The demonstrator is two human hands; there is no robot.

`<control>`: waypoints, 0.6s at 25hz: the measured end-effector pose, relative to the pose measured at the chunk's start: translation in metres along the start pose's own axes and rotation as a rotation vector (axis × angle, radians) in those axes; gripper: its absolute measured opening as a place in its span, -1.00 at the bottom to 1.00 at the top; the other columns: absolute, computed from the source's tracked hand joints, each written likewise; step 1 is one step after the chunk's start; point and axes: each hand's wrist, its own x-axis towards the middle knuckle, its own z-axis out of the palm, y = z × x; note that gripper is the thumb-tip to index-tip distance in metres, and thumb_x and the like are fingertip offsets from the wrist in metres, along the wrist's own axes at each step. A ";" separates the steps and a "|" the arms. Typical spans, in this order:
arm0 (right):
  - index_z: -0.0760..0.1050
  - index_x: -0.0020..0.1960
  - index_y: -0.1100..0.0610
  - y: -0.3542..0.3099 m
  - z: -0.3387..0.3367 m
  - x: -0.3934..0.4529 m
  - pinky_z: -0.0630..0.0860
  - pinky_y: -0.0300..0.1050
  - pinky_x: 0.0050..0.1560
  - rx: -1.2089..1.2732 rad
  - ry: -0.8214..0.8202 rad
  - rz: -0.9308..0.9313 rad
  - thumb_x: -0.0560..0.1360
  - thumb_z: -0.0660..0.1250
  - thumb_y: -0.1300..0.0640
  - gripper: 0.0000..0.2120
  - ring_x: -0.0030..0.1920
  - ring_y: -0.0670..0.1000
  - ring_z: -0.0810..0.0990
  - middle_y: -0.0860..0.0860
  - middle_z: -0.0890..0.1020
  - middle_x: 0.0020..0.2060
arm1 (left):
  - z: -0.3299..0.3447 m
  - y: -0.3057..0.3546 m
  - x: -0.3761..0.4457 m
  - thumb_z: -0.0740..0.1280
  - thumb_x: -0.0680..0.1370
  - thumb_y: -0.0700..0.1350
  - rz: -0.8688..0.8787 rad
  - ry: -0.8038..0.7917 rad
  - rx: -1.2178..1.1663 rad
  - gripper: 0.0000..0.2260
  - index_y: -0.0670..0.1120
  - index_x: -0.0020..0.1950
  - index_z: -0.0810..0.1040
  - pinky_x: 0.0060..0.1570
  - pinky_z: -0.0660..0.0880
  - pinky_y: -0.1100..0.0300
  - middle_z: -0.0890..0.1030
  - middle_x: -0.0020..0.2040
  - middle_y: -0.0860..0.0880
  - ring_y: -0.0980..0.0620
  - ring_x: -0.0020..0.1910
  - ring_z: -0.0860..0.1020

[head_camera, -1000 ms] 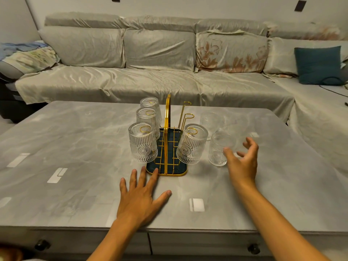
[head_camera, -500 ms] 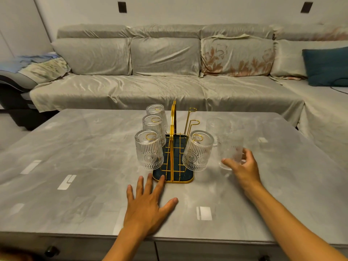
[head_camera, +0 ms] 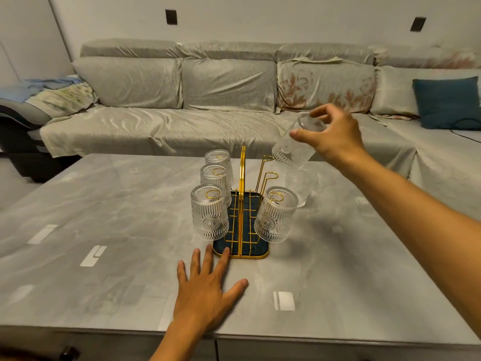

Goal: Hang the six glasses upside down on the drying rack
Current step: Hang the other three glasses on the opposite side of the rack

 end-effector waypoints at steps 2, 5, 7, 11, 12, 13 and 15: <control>0.52 0.07 0.02 -0.002 0.016 -0.002 0.54 -0.01 -0.03 -0.058 -0.041 -0.022 0.21 0.54 -0.18 -0.47 -0.01 0.03 0.56 0.05 0.62 0.07 | 0.000 0.001 0.001 -0.30 0.35 0.56 -0.005 -0.003 0.004 -0.25 0.31 0.47 -0.36 0.42 -0.40 -0.23 -0.32 0.57 0.01 -0.11 0.52 -0.36; 0.54 0.08 0.03 0.003 0.037 -0.007 0.52 -0.05 -0.05 -0.125 -0.077 -0.035 0.21 0.53 -0.18 -0.47 -0.03 0.04 0.57 0.05 0.64 0.05 | -0.001 0.001 0.001 -0.32 0.34 0.56 -0.008 -0.006 0.005 -0.26 0.33 0.46 -0.37 0.40 -0.42 -0.23 -0.33 0.57 0.01 -0.11 0.53 -0.36; 0.53 0.10 0.04 0.010 0.049 -0.011 0.54 -0.02 -0.02 -0.145 -0.110 -0.027 0.22 0.53 -0.16 -0.47 0.00 0.07 0.58 0.06 0.64 0.06 | -0.002 0.001 0.001 -0.32 0.34 0.57 -0.003 -0.004 0.003 -0.26 0.33 0.47 -0.36 0.40 -0.42 -0.23 -0.33 0.56 0.02 -0.11 0.53 -0.36; 0.53 0.13 0.07 0.022 0.064 -0.013 0.54 0.02 0.03 -0.158 -0.168 0.005 0.23 0.54 -0.11 -0.45 0.06 0.08 0.56 0.07 0.62 0.10 | -0.001 0.001 0.001 -0.28 0.36 0.56 0.001 0.010 -0.011 -0.24 0.31 0.51 -0.30 0.41 -0.42 -0.22 -0.30 0.58 0.02 -0.10 0.53 -0.35; 0.52 0.14 0.08 0.023 0.067 -0.012 0.54 0.02 0.04 -0.165 -0.188 0.012 0.23 0.55 -0.10 -0.45 0.07 0.08 0.56 0.07 0.62 0.11 | -0.001 0.000 0.001 -0.28 0.36 0.56 -0.001 0.012 -0.014 -0.23 0.30 0.51 -0.29 0.41 -0.42 -0.22 -0.29 0.58 0.02 -0.10 0.53 -0.35; 0.52 0.14 0.08 0.024 0.070 -0.012 0.53 0.01 0.04 -0.171 -0.209 0.021 0.22 0.56 -0.09 -0.45 0.07 0.08 0.55 0.07 0.61 0.11 | -0.001 0.000 0.001 -0.28 0.37 0.56 -0.003 0.013 -0.016 -0.23 0.30 0.52 -0.28 0.41 -0.42 -0.22 -0.29 0.58 0.02 -0.10 0.53 -0.35; 0.53 0.12 0.08 0.026 0.075 -0.012 0.52 -0.02 0.02 -0.184 -0.250 0.039 0.21 0.58 -0.05 -0.46 0.06 0.08 0.54 0.08 0.60 0.10 | -0.001 0.000 0.001 -0.28 0.36 0.56 -0.007 0.011 -0.018 -0.23 0.30 0.52 -0.27 0.42 -0.41 -0.22 -0.29 0.58 0.02 -0.10 0.53 -0.35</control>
